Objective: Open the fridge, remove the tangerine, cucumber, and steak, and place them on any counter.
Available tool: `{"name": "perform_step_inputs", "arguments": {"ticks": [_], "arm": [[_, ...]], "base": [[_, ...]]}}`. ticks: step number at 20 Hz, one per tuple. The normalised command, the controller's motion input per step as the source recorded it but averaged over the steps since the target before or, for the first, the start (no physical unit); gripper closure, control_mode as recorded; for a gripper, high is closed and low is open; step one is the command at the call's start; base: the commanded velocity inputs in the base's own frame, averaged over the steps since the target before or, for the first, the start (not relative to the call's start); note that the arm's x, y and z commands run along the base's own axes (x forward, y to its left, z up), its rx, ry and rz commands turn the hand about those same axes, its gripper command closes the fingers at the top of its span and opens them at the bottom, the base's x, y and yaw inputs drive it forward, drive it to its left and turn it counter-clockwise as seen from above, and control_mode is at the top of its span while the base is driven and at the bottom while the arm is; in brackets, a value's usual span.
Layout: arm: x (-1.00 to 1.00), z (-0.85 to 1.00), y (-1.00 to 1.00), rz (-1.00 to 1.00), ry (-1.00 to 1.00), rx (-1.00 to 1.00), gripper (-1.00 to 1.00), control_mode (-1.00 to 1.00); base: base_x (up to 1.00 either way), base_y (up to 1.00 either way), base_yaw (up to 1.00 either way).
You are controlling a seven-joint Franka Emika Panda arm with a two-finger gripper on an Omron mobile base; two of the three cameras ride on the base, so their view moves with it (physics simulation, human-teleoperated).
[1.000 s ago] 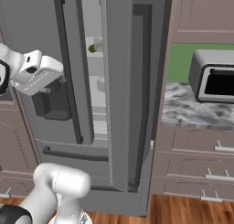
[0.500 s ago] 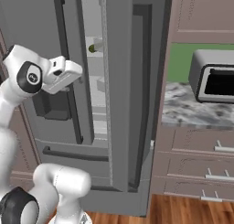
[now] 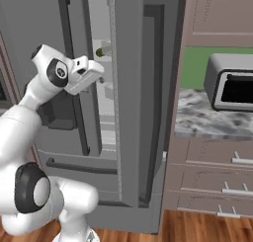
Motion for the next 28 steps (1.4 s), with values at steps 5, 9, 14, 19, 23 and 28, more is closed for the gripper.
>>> {"name": "perform_step_inputs", "arguments": {"ticks": [5, 9, 14, 19, 23, 28], "arm": [[0.38, -0.14, -0.35, 0.00, 0.01, 0.00, -1.00, -1.00], [0.22, -0.20, -0.34, 0.00, 0.00, 0.00, -1.00, -1.00], [0.05, -0.21, -0.35, 0.00, 0.00, -0.01, -1.00, -1.00], [-0.09, -0.17, -0.49, 0.00, 0.00, -0.01, -1.00, -1.00], [-0.46, -0.05, -0.64, 0.00, -0.03, -0.01, -1.00, -1.00], [-0.57, -0.01, -0.94, 0.00, -0.02, -0.01, -1.00, -1.00]], "base": [[0.00, 0.00, 0.00], [0.00, 0.00, 0.00], [0.00, 0.00, 0.00], [0.00, 0.00, 0.00], [0.00, 0.00, 0.00], [0.00, 0.00, 0.00]]}}
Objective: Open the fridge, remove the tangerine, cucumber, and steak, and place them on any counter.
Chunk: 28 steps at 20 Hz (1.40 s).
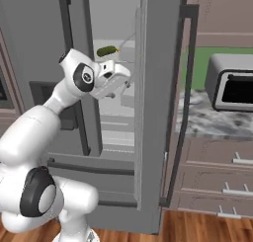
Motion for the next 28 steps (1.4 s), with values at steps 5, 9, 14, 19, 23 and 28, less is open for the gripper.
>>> {"name": "perform_step_inputs", "arguments": {"ticks": [5, 9, 14, 19, 23, 28], "arm": [[-0.41, 0.00, -0.88, 0.00, -0.02, 0.00, -1.00, -1.00], [-0.21, 0.00, -0.32, 0.00, 0.00, 0.00, -1.00, -1.00], [-0.76, 0.00, 0.73, 0.05, 0.00, 0.00, -1.00, -1.00], [-0.90, 0.15, 0.98, 0.08, 0.00, 0.10, -1.00, -1.00], [-0.61, 0.28, 0.81, 0.05, 0.00, 0.27, -1.00, -1.00], [-0.09, 0.28, 0.40, 0.01, -0.13, 0.39, -1.00, -1.00]], "base": [[0.00, 0.00, 0.00], [0.00, 0.00, 0.00], [0.00, 0.00, 0.00], [0.00, 0.00, 0.00], [0.00, 0.00, 0.00], [0.00, 0.00, 0.00]]}}
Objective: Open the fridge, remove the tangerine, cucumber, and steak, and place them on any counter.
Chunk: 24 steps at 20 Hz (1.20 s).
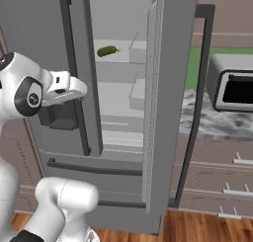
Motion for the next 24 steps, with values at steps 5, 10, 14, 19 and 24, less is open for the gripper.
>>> {"name": "perform_step_inputs", "arguments": {"ticks": [5, 10, 14, 19, 24], "arm": [[0.15, 0.15, 0.02, 0.00, -0.17, 0.44, -1.00, -1.00], [0.19, 0.00, 0.18, 0.00, -0.16, 0.22, -1.00, -1.00], [0.11, 0.00, 0.52, 0.00, -0.03, 0.00, -1.00, -1.00], [0.28, 0.02, 0.40, 0.00, 0.05, -0.03, -1.00, -1.00], [0.53, 0.08, 0.02, 0.00, 0.12, 0.00, -1.00, -1.00]], "base": [[0.00, 0.00, 0.00], [0.00, 0.00, 0.00], [0.00, 0.00, 0.00], [0.00, 0.00, 0.00], [0.00, 0.00, 0.00]]}}
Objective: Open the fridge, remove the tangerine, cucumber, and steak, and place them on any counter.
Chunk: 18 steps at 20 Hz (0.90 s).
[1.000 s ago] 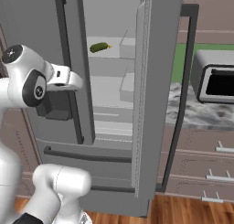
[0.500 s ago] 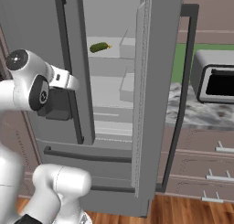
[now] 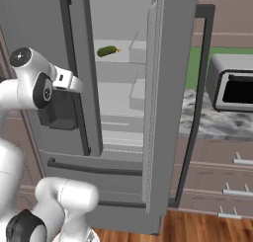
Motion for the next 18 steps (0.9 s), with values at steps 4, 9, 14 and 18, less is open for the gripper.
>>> {"name": "perform_step_inputs", "arguments": {"ticks": [4, 9, 14, 18], "arm": [[0.53, 0.00, 0.00, 0.00, 0.07, 0.00, -1.00, -1.00], [0.38, -0.11, 0.00, 0.00, -0.01, 0.00, -1.00, -1.00], [0.38, -0.13, 0.00, 0.03, -0.09, 0.00, -1.00, -1.00], [0.42, -0.05, 0.00, 0.05, -0.12, 0.00, -1.00, -1.00]], "base": [[0.00, 0.00, 0.00], [0.00, 0.00, 0.00], [0.00, 0.00, 0.00], [0.00, 0.00, 0.00]]}}
